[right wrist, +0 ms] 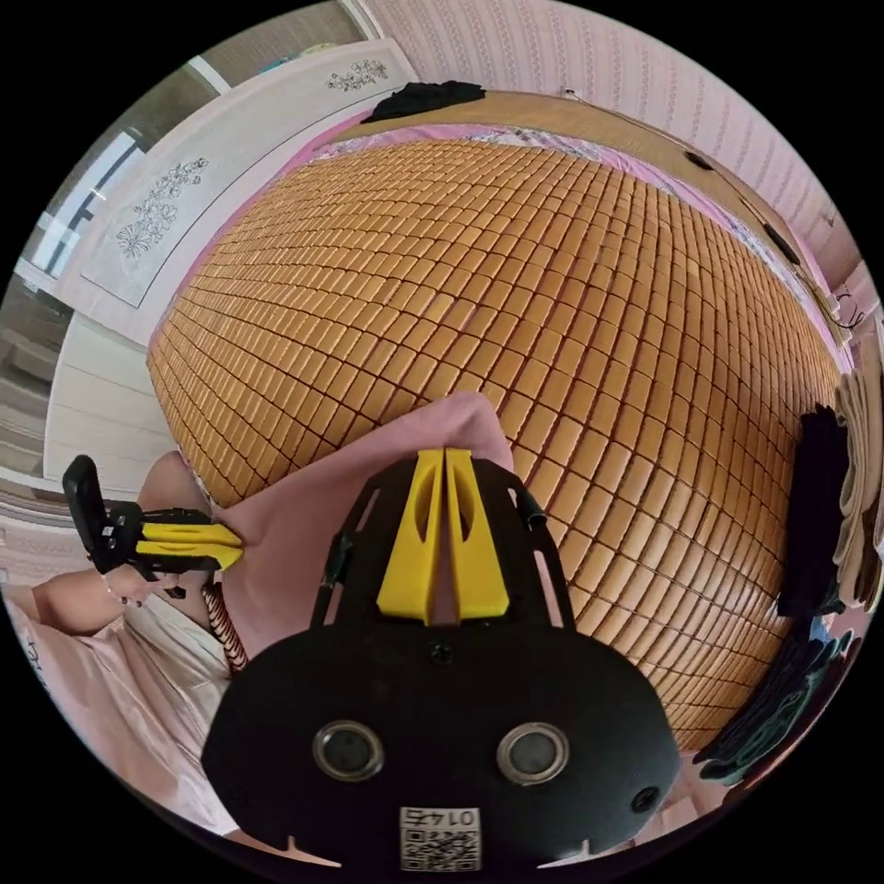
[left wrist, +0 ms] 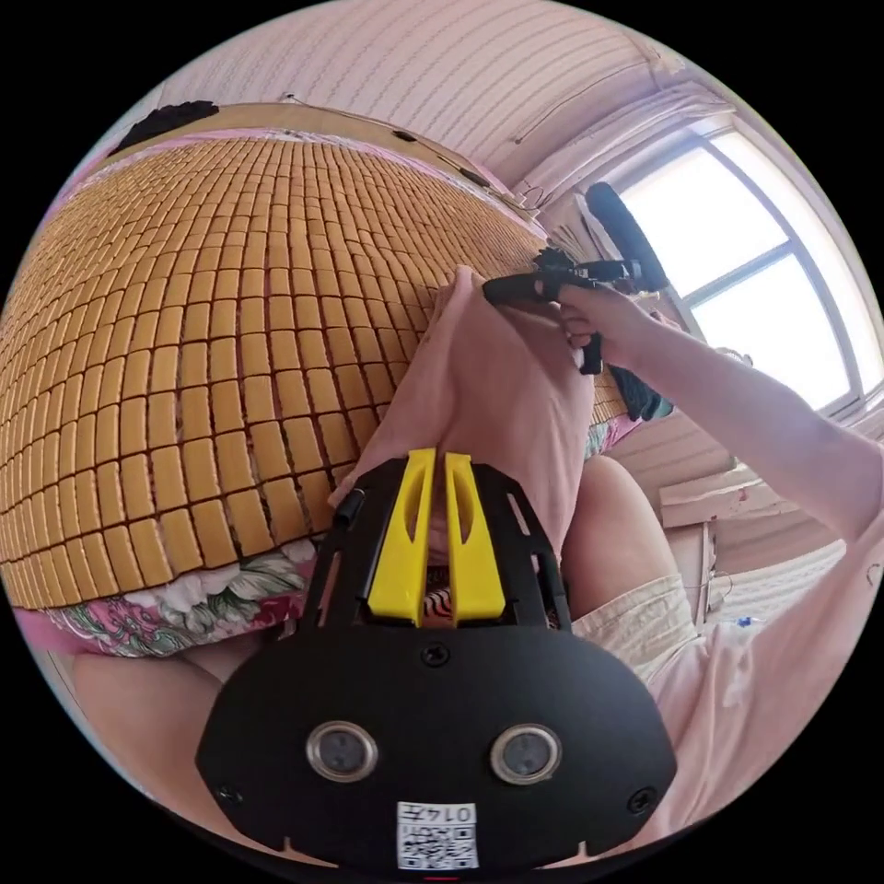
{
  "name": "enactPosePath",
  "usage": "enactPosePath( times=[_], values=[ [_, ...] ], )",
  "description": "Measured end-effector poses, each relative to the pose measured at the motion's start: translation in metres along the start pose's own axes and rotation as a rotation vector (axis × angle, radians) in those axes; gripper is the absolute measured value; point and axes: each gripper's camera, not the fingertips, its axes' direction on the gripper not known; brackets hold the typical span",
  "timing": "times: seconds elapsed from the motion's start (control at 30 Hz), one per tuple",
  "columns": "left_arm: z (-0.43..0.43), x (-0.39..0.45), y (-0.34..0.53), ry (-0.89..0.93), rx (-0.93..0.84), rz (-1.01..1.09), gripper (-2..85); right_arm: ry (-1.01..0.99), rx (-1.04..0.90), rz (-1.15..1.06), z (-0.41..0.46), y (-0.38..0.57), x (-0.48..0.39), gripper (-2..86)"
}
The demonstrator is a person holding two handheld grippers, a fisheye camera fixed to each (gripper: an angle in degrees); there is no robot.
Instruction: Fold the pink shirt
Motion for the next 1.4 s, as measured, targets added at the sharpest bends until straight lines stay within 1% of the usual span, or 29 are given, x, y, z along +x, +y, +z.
enactPosePath(
  times=[0.03, 0.1, 0.17, 0.23, 0.3, 0.33, 0.4, 0.47, 0.5, 0.63, 0.73, 0.8, 0.93, 1.03, 1.1, 1.13, 1.2, 1.33, 1.4],
  values=[
    [-0.006, -0.001, 0.0, 0.002, 0.007, -0.005, 3.7, 0.003, 0.067, 0.009, -0.011, 0.009, 0.001, -0.2],
    [-0.036, -0.002, 0.001, -0.033, 0.092, 0.036, 6.2, -0.052, 0.401, 0.082, -0.062, 0.066, 0.0, 0.7],
    [-0.052, -0.004, -0.003, -0.078, 0.144, 0.076, 9.4, -0.1, 0.516, 0.167, -0.081, 0.112, 0.003, 2.0],
    [-0.058, -0.008, -0.013, -0.109, 0.174, 0.099, 12.0, -0.079, 0.527, 0.276, -0.083, 0.154, 0.007, 5.3],
    [-0.047, -0.013, -0.033, -0.099, 0.128, 0.109, 14.0, -0.062, 0.506, 0.473, -0.071, 0.202, 0.021, 10.5],
    [-0.042, -0.014, -0.037, -0.098, 0.102, 0.115, 14.5, -0.065, 0.49, 0.512, -0.065, 0.212, 0.026, 11.3],
    [-0.015, -0.013, -0.05, -0.089, -0.042, 0.141, 14.2, -0.12, 0.395, 0.661, -0.041, 0.238, 0.044, 13.2],
    [0.004, -0.01, -0.053, -0.067, -0.158, 0.165, 10.4, -0.224, 0.333, 0.698, -0.023, 0.245, 0.054, 13.7],
    [0.008, -0.011, -0.051, -0.024, -0.175, 0.162, 9.3, -0.261, 0.31, 0.671, -0.013, 0.245, 0.056, 13.7],
    [-0.001, -0.022, -0.042, 0.035, -0.124, 0.087, 6.4, -0.296, 0.231, 0.619, 0.001, 0.231, 0.07, 11.3],
    [-0.011, -0.018, -0.036, -0.021, -0.111, 0.134, 5.2, -0.331, 0.176, 0.585, 0.003, 0.212, 0.081, 9.0],
    [-0.027, -0.018, -0.034, -0.091, -0.107, 0.156, 5.0, -0.305, 0.136, 0.491, 0.006, 0.187, 0.072, 8.3],
    [-0.066, -0.05, -0.023, -0.15, -0.07, 0.072, 5.0, -0.371, 0.077, 0.361, 0.025, 0.13, 0.051, 8.2],
    [-0.108, -0.093, -0.006, -0.227, -0.018, -0.06, 5.0, -0.441, 0.015, 0.196, 0.051, 0.066, 0.006, 8.4],
    [-0.144, -0.129, 0.011, -0.298, 0.016, -0.15, 4.9, -0.436, -0.061, 0.043, 0.074, 0.009, -0.049, 8.6],
    [-0.154, -0.138, 0.016, -0.313, 0.022, -0.173, 4.9, -0.429, -0.081, 0.012, 0.08, -0.005, -0.063, 8.6],
    [-0.188, -0.172, 0.032, -0.394, 0.043, -0.249, 5.0, -0.422, -0.132, -0.117, 0.103, -0.056, -0.124, 8.7],
    [-0.238, -0.227, 0.053, -0.511, 0.051, -0.375, 5.1, -0.427, -0.193, -0.265, 0.14, -0.13, -0.214, 8.8],
    [-0.271, -0.265, 0.068, -0.585, 0.057, -0.451, 5.6, -0.432, -0.225, -0.343, 0.165, -0.178, -0.277, 8.7]
  ],
)
